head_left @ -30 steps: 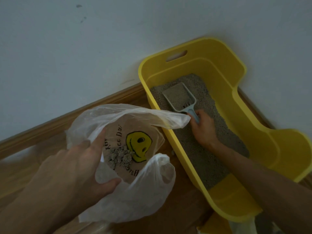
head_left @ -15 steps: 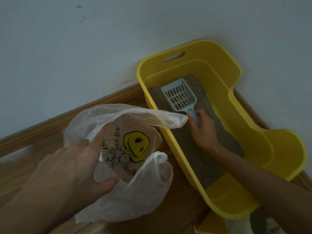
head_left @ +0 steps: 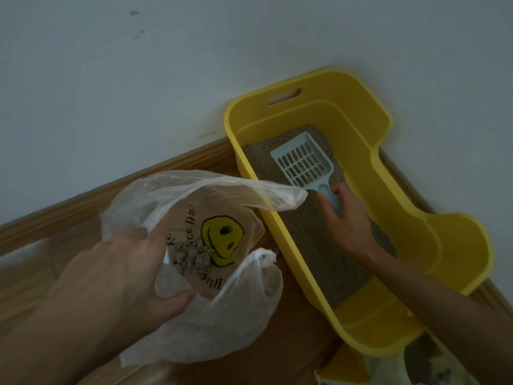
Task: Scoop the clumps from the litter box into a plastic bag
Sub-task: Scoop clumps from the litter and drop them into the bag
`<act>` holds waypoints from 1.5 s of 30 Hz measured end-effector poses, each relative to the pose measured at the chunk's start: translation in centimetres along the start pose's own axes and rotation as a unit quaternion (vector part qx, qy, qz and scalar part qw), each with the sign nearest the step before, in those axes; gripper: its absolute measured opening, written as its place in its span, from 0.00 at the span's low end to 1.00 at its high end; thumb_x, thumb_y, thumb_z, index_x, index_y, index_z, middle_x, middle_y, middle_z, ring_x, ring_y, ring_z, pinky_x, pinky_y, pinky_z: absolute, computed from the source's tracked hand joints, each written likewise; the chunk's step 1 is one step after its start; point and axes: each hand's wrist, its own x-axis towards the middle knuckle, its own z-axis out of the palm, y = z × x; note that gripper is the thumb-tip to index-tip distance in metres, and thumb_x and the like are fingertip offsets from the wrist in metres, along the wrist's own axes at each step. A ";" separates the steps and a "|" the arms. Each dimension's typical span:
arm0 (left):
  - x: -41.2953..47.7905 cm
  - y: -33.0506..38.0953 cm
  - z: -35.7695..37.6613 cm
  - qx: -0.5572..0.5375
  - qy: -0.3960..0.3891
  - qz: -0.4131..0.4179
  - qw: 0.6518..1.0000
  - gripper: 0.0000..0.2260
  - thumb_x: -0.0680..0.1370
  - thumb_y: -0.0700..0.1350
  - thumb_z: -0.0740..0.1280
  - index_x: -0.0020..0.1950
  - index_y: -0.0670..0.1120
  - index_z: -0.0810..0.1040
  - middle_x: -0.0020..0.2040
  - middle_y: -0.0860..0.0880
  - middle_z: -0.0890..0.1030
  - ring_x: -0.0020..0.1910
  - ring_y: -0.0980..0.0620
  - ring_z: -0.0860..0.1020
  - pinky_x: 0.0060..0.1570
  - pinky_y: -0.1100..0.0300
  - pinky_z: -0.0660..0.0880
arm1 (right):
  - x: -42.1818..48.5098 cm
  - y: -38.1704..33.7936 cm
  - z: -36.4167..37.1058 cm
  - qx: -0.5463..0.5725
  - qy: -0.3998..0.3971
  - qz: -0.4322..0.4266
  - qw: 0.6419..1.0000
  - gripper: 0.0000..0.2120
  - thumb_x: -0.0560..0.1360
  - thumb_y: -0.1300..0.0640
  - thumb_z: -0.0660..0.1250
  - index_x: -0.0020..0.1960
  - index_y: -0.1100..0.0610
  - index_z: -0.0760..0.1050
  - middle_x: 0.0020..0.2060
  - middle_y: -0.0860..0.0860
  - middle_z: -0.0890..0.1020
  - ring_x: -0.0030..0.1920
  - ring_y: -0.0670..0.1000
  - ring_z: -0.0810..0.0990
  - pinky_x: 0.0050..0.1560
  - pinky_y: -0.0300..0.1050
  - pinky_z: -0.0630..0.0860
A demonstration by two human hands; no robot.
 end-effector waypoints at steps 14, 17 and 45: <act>0.3 -0.4 0.3 -0.004 0.011 0.006 1.000 0.51 0.54 0.81 0.48 0.69 0.63 0.31 0.36 0.56 0.74 0.34 0.51 0.76 0.33 0.52 0.77 | -9.6 -4.0 -8.7 0.038 -0.041 0.080 0.995 0.06 0.73 0.48 0.63 0.47 0.47 0.75 0.35 0.48 0.81 0.29 0.43 0.77 0.23 0.31 0.68; 0.2 -1.2 0.6 -0.002 0.013 0.006 1.000 0.52 0.53 0.83 0.44 0.71 0.63 0.31 0.37 0.56 0.75 0.34 0.50 0.77 0.33 0.52 0.77 | -11.5 -4.3 -9.8 0.043 -0.051 0.103 0.992 0.01 0.72 0.51 0.67 0.42 0.45 0.76 0.31 0.50 0.80 0.20 0.44 0.70 0.20 0.30 0.61; -0.8 0.0 -0.6 0.015 -0.035 -0.007 0.999 0.53 0.57 0.76 0.60 0.68 0.61 0.27 0.46 0.58 0.75 0.47 0.52 0.77 0.42 0.55 0.77 | -8.4 -11.3 -8.5 -0.016 -0.283 -0.047 0.958 0.10 0.71 0.38 0.62 0.46 0.42 0.76 0.34 0.44 0.81 0.30 0.49 0.79 0.29 0.45 0.74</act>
